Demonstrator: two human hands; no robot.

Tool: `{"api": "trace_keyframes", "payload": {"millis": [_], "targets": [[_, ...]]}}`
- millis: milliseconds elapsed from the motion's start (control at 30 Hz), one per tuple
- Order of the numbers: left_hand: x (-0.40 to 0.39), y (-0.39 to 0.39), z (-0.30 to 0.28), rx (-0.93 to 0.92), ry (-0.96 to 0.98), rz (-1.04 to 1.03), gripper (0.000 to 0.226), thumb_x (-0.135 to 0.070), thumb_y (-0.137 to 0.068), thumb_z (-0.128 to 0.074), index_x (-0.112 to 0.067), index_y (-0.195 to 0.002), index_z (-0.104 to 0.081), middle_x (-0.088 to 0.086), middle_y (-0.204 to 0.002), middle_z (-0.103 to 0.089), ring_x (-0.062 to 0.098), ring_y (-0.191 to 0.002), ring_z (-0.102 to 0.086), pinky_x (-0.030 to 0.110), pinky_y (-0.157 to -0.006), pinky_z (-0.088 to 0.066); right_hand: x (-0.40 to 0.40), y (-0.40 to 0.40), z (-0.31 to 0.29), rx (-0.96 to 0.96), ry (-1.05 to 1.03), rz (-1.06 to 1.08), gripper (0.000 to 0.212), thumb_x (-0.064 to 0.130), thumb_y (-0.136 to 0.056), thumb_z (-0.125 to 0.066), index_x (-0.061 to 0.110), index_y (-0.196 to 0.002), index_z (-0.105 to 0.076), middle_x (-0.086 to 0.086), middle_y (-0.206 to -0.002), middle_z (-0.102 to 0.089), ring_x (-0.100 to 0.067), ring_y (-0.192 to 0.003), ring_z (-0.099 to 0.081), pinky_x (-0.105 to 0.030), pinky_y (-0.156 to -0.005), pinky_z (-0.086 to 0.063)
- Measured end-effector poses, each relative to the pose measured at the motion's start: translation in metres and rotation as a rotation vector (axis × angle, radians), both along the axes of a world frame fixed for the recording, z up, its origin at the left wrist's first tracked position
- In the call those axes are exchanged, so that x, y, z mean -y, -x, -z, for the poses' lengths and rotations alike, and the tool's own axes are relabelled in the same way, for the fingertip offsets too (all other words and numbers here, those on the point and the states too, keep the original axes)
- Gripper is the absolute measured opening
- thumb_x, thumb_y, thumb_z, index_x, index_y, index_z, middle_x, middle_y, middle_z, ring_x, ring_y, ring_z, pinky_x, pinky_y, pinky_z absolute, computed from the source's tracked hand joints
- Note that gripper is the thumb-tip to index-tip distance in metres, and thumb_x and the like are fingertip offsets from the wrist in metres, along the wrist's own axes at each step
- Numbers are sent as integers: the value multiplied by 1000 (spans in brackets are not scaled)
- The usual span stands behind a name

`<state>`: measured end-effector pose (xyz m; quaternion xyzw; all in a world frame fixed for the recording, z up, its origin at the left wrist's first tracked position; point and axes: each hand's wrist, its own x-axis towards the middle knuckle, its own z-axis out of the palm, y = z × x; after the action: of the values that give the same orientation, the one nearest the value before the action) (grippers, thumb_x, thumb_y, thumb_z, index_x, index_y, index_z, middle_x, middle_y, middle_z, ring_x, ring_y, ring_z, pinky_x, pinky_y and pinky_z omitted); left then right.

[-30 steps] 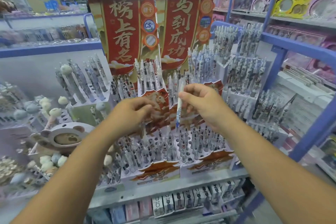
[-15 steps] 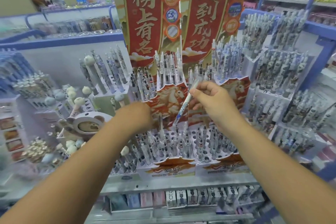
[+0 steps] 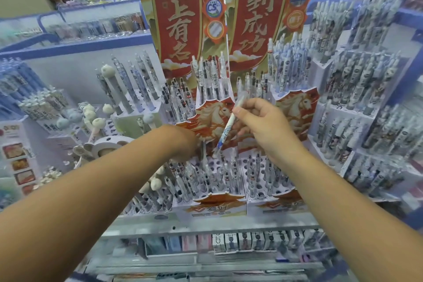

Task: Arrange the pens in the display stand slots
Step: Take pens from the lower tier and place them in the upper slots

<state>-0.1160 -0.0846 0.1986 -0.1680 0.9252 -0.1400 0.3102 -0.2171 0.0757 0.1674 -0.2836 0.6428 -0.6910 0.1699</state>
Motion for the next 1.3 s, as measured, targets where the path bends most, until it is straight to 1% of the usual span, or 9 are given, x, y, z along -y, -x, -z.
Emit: {"api": "trace_keyframes", "payload": {"millis": [133,333,500,733,833,900,1000,1133,1300], "targets": [[11,-6,-4,-85,122,72,17,-14,-98,-49,-16,-98,-66,-5,-76,-52,14,-65,-49,27,-58,-47,-3,0,-2,-7,-4,3,1,14,-98,-66,14,-99,-67,8,-69,-73,-11,-67,-70,-26,-61,-58],[19,-29,-34,-340,167,210,15,-31,-97,-57,-27,-90,-70,-9,-79,-64,9,-64,-50,21,-53,-35,-9,1,-8,5,-11,60,2,15,-98,-67,15,-99,-68,1,-79,-73,-12,-68,-68,-22,-55,-54],[21,-44,-59,-676,-348,-42,24,-52,-87,-70,-29,-81,-68,-7,-78,-70,12,-72,-65,28,-65,-55,-10,-4,-12,20,-3,91,6,15,-98,-66,11,-103,-68,-4,-86,-73,-11,-69,-68,-21,-54,-54],[14,-63,-49,-966,-891,-209,12,-35,-86,-78,-23,-89,-76,5,-75,-68,7,-61,-55,18,-56,-49,-12,-16,-19,-2,-2,95,9,17,-99,-66,11,-105,-67,3,-79,-73,-12,-72,-69,-24,-58,-55],[10,-65,-37,-1019,-1116,-269,4,-20,-89,-76,-15,-89,-76,18,-99,-75,18,-79,-63,36,-82,-61,-14,-21,-23,-21,-7,100,6,18,-99,-66,14,-103,-67,5,-77,-72,-12,-71,-69,-24,-59,-56],[8,-64,-30,-1059,-1180,-281,8,-17,-92,-73,-11,-88,-75,8,-111,-76,22,-86,-61,49,-94,-56,-15,-23,-24,-28,-9,100,10,17,-99,-66,11,-106,-67,0,-81,-72,-13,-71,-69,-24,-58,-55],[3,-61,-26,-1137,-1234,-323,15,-19,-96,-69,-8,-101,-76,-11,-111,-77,14,-88,-63,40,-93,-56,-18,-26,-25,-33,-7,97,10,14,-99,-65,10,-108,-67,-2,-83,-72,-15,-72,-69,-25,-58,-54],[-3,-55,-23,-1255,-1240,-292,16,-23,-99,-64,-27,-108,-77,-4,-106,-79,13,-92,-71,39,-94,-60,-29,-26,-26,-50,-2,115,7,13,-100,-64,16,-105,-67,0,-83,-72,-18,-70,-67,-30,-60,-54],[-21,-46,-24,-1348,-1259,-249,23,-18,-103,-58,-23,-120,-72,-7,-99,-80,12,-96,-74,27,-86,-61,-48,-20,-31,-67,10,164,18,13,-100,-63,21,-117,-64,-3,-91,-69,-16,-66,-66,-29,-61,-55]]}}
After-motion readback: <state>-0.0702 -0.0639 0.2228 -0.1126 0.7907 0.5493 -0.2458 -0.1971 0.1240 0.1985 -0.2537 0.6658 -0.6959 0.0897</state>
